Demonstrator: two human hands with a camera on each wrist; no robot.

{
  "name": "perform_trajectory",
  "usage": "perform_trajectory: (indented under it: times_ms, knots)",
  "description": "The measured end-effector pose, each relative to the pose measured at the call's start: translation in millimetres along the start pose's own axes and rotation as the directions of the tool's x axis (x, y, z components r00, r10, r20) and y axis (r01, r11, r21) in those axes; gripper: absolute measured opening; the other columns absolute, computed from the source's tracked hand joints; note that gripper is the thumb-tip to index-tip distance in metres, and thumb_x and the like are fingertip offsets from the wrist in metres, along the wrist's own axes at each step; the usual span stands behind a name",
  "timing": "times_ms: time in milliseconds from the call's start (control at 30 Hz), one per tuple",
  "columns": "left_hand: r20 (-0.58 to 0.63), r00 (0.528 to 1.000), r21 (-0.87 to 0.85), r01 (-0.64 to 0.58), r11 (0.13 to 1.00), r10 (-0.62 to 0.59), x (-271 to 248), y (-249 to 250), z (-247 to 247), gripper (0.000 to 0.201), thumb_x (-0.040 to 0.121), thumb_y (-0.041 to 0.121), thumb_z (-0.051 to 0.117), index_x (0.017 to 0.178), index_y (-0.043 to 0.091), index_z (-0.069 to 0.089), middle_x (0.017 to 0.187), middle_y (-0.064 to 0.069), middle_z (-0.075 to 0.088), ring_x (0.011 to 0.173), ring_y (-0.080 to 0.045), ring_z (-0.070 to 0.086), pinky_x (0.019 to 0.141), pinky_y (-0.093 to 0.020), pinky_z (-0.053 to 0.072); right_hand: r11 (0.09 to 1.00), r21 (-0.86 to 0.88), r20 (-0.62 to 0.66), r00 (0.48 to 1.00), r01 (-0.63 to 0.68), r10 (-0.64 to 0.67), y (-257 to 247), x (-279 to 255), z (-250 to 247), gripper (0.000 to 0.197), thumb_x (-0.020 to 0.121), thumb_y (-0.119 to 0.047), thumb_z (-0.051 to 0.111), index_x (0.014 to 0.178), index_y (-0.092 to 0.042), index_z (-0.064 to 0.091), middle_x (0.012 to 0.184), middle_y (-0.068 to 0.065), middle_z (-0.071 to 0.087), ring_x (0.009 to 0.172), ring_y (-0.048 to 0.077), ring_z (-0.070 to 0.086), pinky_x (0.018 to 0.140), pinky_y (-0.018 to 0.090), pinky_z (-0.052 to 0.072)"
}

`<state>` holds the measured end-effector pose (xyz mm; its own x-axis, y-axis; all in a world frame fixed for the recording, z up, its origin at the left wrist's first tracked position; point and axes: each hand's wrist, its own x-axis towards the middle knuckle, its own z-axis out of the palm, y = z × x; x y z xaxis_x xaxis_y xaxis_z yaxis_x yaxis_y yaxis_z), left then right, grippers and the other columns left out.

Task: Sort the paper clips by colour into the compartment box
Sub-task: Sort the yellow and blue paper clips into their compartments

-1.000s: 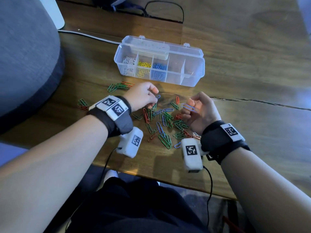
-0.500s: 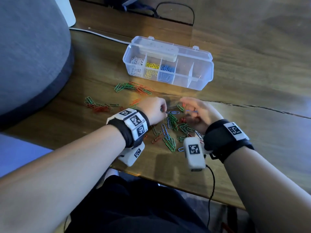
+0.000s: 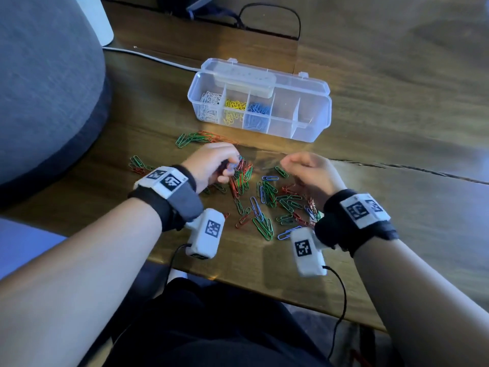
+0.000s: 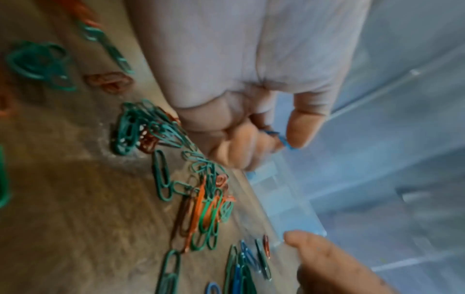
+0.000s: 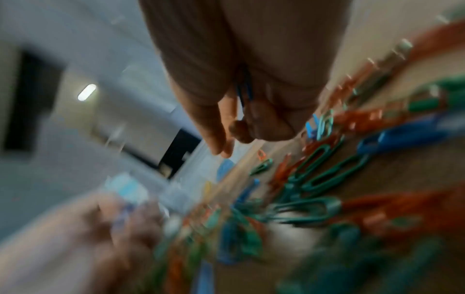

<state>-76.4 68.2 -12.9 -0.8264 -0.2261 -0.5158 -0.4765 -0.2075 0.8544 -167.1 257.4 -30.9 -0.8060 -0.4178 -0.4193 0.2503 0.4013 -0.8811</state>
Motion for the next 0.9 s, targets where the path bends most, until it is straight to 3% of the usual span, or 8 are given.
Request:
perform_trajectory:
  times_ms: [100, 300, 433, 500, 633, 700, 767, 900]
  knots:
    - [0.041, 0.999, -0.154, 0.012, 0.988, -0.006, -7, -5, -8, 0.017, 0.074, -0.005, 0.045, 0.067, 0.010, 0.048, 0.055, -0.001, 0.053, 0.046, -0.010, 0.052, 0.040, -0.016, 0.041, 0.693, -0.663, 0.181, 0.959, 0.283, -0.218, 3, 4, 10, 0.020, 0.088, -0.016, 0.058, 0.102, -0.025, 0.068, 0.096, -0.006, 0.066, 0.084, 0.011, 0.057, 0.078, 0.024, 0.044]
    - [0.108, 0.993, -0.425, 0.083, 0.901, -0.040, -11, -10, -9, 0.006, 0.071, 0.008, 0.048, 0.072, 0.013, 0.047, 0.058, 0.001, 0.051, 0.048, -0.009, 0.047, 0.043, -0.017, 0.041, 0.475, -0.848, 0.191, 0.972, 0.234, -0.137, -8, -1, 23, 0.024, 0.093, -0.014, 0.043, 0.111, -0.014, 0.059, 0.114, 0.012, 0.060, 0.099, 0.031, 0.057, 0.074, 0.027, 0.040]
    - [0.022, 1.000, 0.181, -0.025, 0.983, 0.022, -9, -16, -1, 0.016, 0.088, 0.014, 0.059, 0.073, 0.016, 0.054, 0.056, 0.007, 0.043, 0.049, -0.008, 0.037, 0.044, -0.017, 0.029, 0.537, -0.833, 0.148, 0.989, 0.134, -0.016, -14, 0, 20, 0.018, 0.088, -0.013, 0.050, 0.098, -0.003, 0.062, 0.101, 0.015, 0.062, 0.090, 0.031, 0.058, 0.072, 0.030, 0.046]
    - [0.067, 0.985, 0.594, -0.166, 0.787, 0.157, -9, -17, 5, 0.007, 0.085, 0.018, 0.065, 0.078, 0.019, 0.062, 0.060, 0.011, 0.047, 0.052, -0.002, 0.041, 0.053, -0.018, 0.033, 0.566, -0.815, 0.150, 0.989, 0.122, 0.003, -14, 0, 20, 0.012, 0.084, -0.013, 0.056, 0.088, -0.003, 0.062, 0.090, 0.012, 0.060, 0.082, 0.028, 0.056, 0.064, 0.027, 0.041]
    - [0.208, 0.960, 0.827, -0.274, 0.490, 0.187, -13, -16, 22, 0.007, 0.081, 0.019, 0.066, 0.085, 0.025, 0.070, 0.058, 0.015, 0.049, 0.061, -0.007, 0.051, 0.056, -0.015, 0.036, 0.539, -0.836, 0.137, 0.990, 0.108, 0.015, -9, -5, 18, 0.026, 0.081, -0.020, 0.056, 0.058, -0.012, 0.046, 0.060, 0.004, 0.045, 0.060, 0.022, 0.045, 0.045, 0.025, 0.026]
    - [0.263, 0.952, 0.893, -0.301, 0.334, 0.153, -13, -19, 29, 0.015, 0.084, 0.021, 0.061, 0.093, 0.026, 0.072, 0.075, 0.011, 0.061, 0.080, -0.015, 0.059, 0.067, -0.022, 0.043, 0.725, -0.687, 0.100, 0.995, 0.050, 0.025, -3, -6, 13, 0.025, 0.077, -0.027, 0.056, 0.059, -0.013, 0.045, 0.060, 0.005, 0.044, 0.054, 0.018, 0.041, 0.046, 0.024, 0.030]
    - [0.291, 0.948, 0.913, -0.315, 0.258, 0.127, -11, -22, 31, 0.019, 0.085, 0.020, 0.057, 0.097, 0.027, 0.070, 0.096, 0.006, 0.068, 0.094, -0.016, 0.061, 0.073, -0.023, 0.043, 0.979, -0.184, 0.077, 0.991, -0.091, 0.107, 0, -17, 7, 0.011, 0.071, -0.021, 0.050, 0.070, -0.011, 0.053, 0.067, 0.013, 0.042, 0.049, 0.016, 0.036, 0.042, 0.021, 0.031]
    - [0.326, 0.937, 0.913, -0.346, 0.216, 0.122, -9, -23, 30, 0.015, 0.083, 0.016, 0.056, 0.089, 0.024, 0.067, 0.097, 0.002, 0.066, 0.095, -0.020, 0.060, 0.073, -0.027, 0.046, 0.708, 0.634, 0.308, 0.941, -0.312, 0.139, 3, -47, -12, 0.008, 0.065, -0.006, 0.039, 0.063, -0.013, 0.037, 0.060, 0.005, 0.041, 0.047, 0.012, 0.035, 0.039, 0.017, 0.024]
